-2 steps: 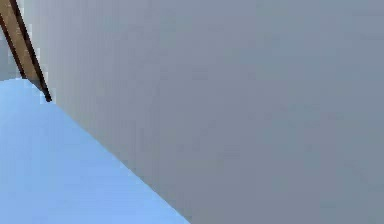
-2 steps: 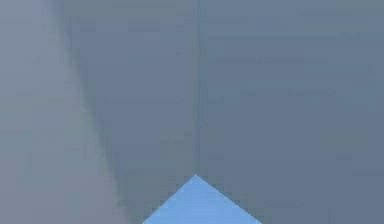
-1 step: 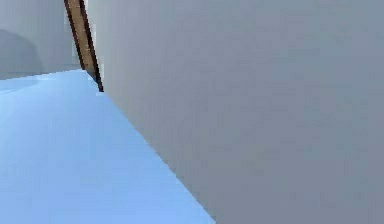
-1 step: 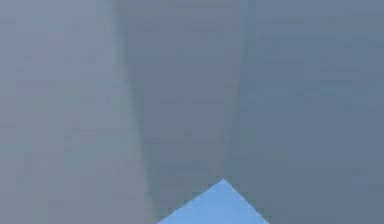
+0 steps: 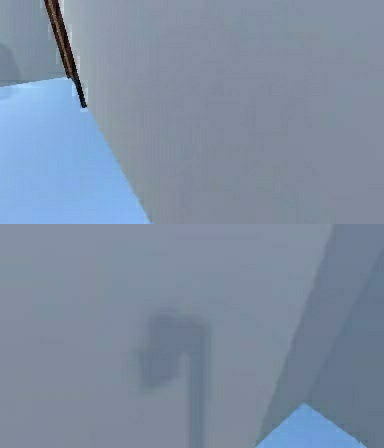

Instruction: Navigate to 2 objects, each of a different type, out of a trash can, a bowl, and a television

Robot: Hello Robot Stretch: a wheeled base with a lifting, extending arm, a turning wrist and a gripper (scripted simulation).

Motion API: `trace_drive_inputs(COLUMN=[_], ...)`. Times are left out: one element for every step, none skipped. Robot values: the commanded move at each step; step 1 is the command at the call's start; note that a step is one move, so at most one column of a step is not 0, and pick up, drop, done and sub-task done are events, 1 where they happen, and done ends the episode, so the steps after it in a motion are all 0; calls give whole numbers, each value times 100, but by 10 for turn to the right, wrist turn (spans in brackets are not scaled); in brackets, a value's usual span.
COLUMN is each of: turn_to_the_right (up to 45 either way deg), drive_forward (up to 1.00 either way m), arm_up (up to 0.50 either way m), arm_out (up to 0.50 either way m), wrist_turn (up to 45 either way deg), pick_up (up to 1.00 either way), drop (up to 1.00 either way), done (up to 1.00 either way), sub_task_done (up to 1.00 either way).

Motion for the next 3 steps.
trace_drive_inputs(turn_to_the_right=[-450,-210,0], drive_forward=[0,0,100], arm_up=[0,0,0], arm_out=[0,0,0], wrist_turn=[0,0,0], pick_up=[0,0,0], drop=[0,0,0], done=[0,0,0], sub_task_done=[0,0,0])
